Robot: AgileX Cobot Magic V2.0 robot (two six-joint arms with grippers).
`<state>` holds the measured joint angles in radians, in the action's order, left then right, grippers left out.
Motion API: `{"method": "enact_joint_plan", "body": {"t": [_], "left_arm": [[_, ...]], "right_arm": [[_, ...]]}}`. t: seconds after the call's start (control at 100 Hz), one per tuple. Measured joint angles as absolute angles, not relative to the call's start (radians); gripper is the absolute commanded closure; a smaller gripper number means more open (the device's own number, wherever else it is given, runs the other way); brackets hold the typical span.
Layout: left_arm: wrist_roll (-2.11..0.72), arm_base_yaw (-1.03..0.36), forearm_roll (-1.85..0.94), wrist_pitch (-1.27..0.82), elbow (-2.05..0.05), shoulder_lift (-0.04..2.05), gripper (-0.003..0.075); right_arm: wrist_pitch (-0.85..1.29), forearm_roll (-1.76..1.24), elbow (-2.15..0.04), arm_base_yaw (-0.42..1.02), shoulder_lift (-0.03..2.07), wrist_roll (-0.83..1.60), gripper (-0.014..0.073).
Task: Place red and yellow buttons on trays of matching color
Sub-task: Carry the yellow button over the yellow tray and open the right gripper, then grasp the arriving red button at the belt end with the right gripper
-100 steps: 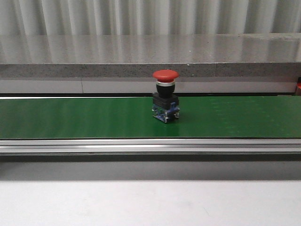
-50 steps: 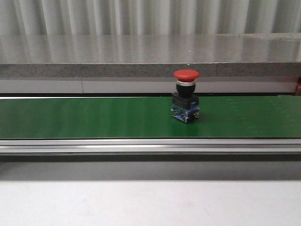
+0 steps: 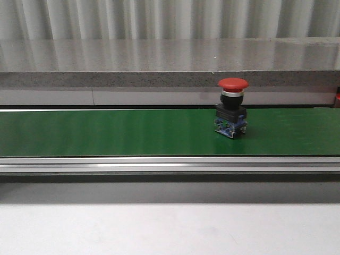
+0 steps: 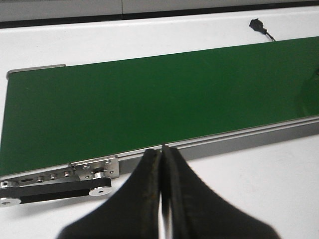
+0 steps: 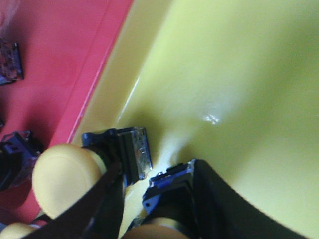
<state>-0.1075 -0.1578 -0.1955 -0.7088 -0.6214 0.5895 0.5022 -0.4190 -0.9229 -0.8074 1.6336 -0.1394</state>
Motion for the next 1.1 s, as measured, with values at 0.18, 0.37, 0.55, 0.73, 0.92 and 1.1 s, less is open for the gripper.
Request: {"method": "enact_joint_plan", "body": {"t": [0.18,0.37,0.55,0.73,0.92,1.1], "left_arm": [[-0.107,-0.158,-0.196,-0.709,-0.621,0.589,0.0740],[-0.107,-0.158,-0.196,-0.709,-0.621,0.589,0.0740],[-0.107,-0.158,-0.196,-0.709,-0.621,0.589,0.0740],[-0.107,-0.158,-0.196,-0.709,-0.621,0.589,0.0740],[-0.107,-0.158,-0.196,-0.709,-0.621,0.589,0.0740],[-0.107,-0.158,-0.196,-0.709,-0.621,0.589,0.0740]], "right_arm": [[0.502,-0.421,-0.923,-0.807,1.656,-0.141,0.0465],[0.502,-0.421,-0.923,-0.807,1.660,-0.141,0.0193],[0.502,-0.422,-0.923,-0.807,1.660,-0.141,0.0148],[0.502,-0.422,-0.923,-0.807,1.642,-0.141,0.0148],[0.504,-0.418,-0.923,-0.807,1.561,-0.143,0.0148],[0.549,-0.407,-0.923,-0.807,1.465,-0.137,0.0148]]}}
